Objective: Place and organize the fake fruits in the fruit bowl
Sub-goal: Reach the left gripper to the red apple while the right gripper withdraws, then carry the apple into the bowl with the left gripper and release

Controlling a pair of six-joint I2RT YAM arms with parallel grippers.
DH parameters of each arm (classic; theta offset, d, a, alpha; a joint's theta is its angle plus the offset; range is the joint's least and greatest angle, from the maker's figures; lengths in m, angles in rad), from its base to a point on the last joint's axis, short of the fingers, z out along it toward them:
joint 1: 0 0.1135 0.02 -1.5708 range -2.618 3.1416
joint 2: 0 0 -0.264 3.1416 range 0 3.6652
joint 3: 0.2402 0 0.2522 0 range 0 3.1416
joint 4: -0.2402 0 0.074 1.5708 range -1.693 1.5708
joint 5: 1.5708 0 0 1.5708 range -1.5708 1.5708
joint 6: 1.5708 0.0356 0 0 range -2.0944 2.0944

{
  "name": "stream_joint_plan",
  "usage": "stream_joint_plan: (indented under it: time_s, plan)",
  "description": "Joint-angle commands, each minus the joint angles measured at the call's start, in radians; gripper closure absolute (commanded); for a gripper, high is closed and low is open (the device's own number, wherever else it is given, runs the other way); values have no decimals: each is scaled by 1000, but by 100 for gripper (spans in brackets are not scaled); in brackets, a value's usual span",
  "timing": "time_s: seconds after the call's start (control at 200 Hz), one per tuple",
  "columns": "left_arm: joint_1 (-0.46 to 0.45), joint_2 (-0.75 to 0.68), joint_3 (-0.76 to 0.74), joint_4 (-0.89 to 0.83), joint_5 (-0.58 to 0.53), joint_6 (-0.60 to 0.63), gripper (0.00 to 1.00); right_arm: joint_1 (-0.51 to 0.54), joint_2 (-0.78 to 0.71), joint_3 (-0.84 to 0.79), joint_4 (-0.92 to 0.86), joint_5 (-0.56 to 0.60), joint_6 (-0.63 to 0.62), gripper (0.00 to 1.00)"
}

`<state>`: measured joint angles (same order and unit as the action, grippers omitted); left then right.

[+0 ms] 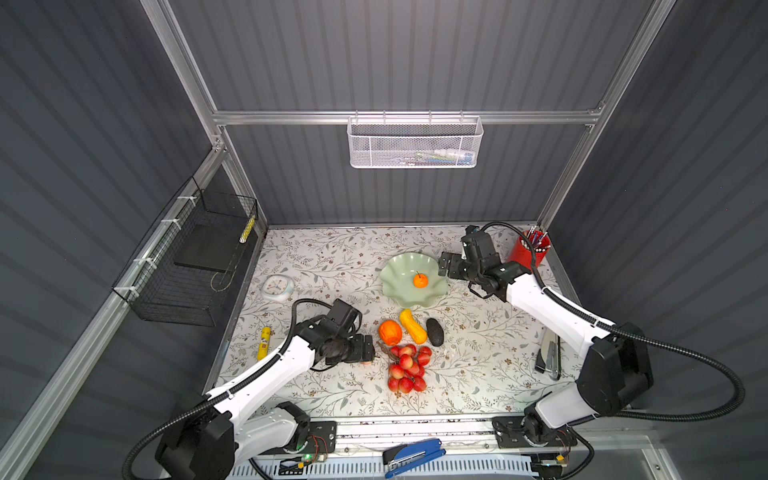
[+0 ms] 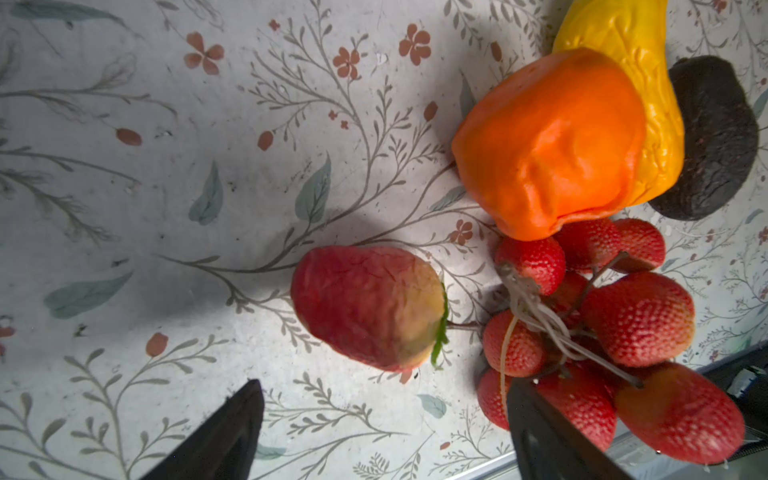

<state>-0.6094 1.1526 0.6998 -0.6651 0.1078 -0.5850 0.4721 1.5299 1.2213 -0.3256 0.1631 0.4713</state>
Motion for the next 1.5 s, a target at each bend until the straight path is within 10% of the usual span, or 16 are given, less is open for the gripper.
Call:
stream_joint_plan:
  time_s: [0.0,0.2,0.5,0.74,1.135,1.496]
  plan:
    - [-6,44,-7,30,-4,-1,5,-5,4,3,14,-4,14,1]
    - [-6,143,7,105,8,33,8,-11,-20,-29,18,-1,19,1]
    - [-6,156,6,93,34,43,43,-23,-24,-34,22,-2,18,1]
    - [-6,47,262,-72,-88,135,44,-23,-49,-70,-11,-46,38,1]
    - [-3,677,908,-4,-71,363,43,47,-266,-370,-85,-139,174,5]
    - [-1,1026,1121,25,-82,351,40,213,-236,-445,-69,-130,286,12]
